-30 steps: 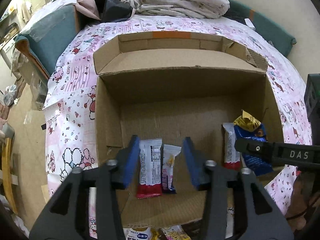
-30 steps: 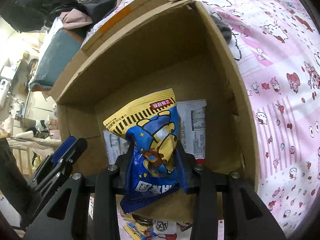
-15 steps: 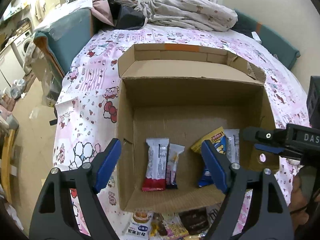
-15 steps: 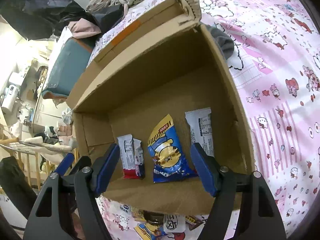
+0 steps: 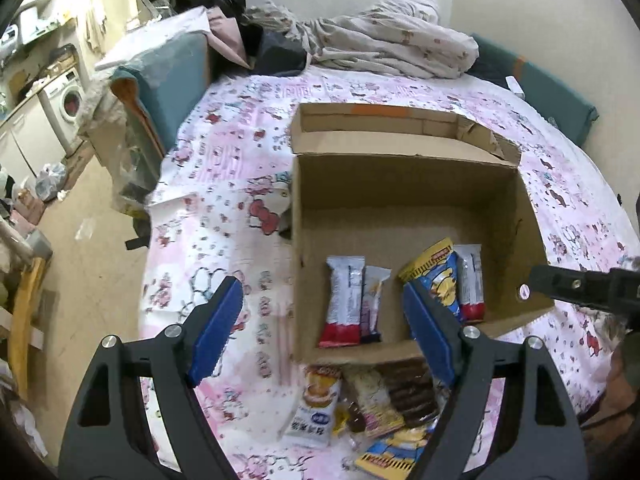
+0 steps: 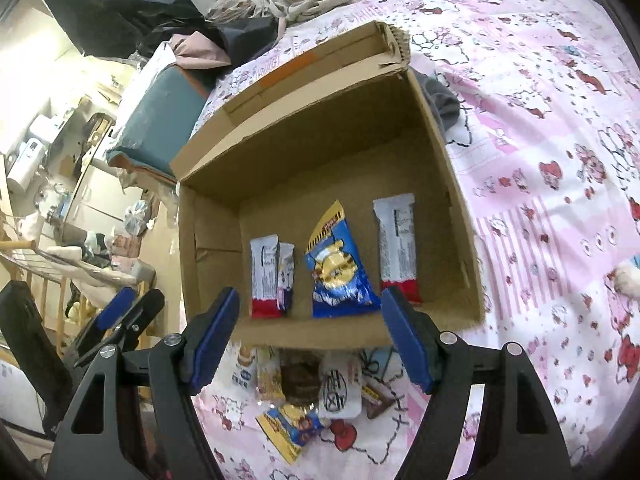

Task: Organize snacks
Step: 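Withdraw both tools from the box toward the snack pile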

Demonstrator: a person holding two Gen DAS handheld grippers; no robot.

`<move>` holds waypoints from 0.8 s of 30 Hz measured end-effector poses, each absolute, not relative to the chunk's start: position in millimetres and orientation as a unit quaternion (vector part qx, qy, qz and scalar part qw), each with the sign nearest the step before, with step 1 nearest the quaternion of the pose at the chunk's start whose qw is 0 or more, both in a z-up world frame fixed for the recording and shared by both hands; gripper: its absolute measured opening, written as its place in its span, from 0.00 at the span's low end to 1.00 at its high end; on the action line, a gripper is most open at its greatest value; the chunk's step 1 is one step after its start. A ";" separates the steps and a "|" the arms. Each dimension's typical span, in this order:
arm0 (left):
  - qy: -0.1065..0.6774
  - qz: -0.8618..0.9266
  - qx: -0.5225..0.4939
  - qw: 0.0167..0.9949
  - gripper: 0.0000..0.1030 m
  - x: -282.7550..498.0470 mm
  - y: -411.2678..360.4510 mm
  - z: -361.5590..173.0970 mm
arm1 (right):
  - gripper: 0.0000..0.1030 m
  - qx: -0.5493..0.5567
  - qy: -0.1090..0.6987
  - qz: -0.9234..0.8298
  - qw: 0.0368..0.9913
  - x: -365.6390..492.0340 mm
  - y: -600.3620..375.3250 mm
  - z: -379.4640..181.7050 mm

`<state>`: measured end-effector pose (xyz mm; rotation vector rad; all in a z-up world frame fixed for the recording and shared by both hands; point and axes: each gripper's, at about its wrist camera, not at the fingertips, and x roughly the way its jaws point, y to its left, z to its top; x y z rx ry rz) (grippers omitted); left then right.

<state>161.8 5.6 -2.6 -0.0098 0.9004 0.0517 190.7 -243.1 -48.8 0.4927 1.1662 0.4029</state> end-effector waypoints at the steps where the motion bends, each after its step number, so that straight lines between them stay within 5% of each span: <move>1: 0.435 0.026 -0.010 0.900 0.77 157.3 9.1 -1.1 | 0.74 0.229 0.539 0.186 0.789 186.1 -245.5 -47.0; 15: 0.485 0.061 -0.077 0.869 0.77 111.9 48.9 -14.9 | 0.74 0.277 0.570 0.166 0.756 125.5 -267.2 -67.3; 24: 0.618 0.044 -0.078 0.781 0.67 127.2 57.1 -86.2 | 0.74 0.296 0.590 0.155 0.735 114.7 -269.4 -84.6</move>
